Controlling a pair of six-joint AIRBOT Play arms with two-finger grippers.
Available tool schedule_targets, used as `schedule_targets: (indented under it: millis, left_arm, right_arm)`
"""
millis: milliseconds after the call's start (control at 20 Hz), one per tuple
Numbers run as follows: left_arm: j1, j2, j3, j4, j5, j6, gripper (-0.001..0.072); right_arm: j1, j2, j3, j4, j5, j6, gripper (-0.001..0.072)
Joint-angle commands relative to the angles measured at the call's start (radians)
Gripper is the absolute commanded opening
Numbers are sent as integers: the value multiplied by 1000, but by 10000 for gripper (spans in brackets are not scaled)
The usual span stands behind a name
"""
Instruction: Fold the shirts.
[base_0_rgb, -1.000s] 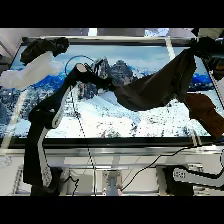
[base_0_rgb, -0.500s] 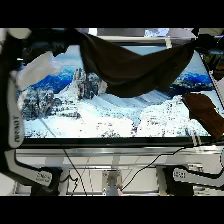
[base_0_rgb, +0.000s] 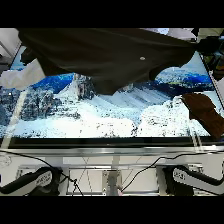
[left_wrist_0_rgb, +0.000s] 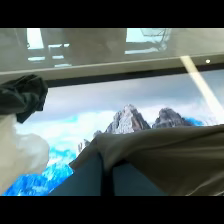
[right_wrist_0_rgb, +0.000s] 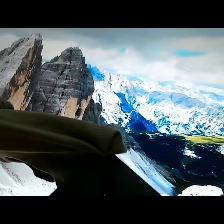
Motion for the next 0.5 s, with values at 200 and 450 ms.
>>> schedule_targets:
  millis: [200, 450]
  left_arm:
    - [8, 150, 1, -89, -293, -15, 9]
    - [8, 119, -134, -93, -337, -16, 9]
  right_arm:
    - [80, 240, 0, -27, 266, -31, 22]
    - [87, 217, -25, -106, 269, -26, 20]
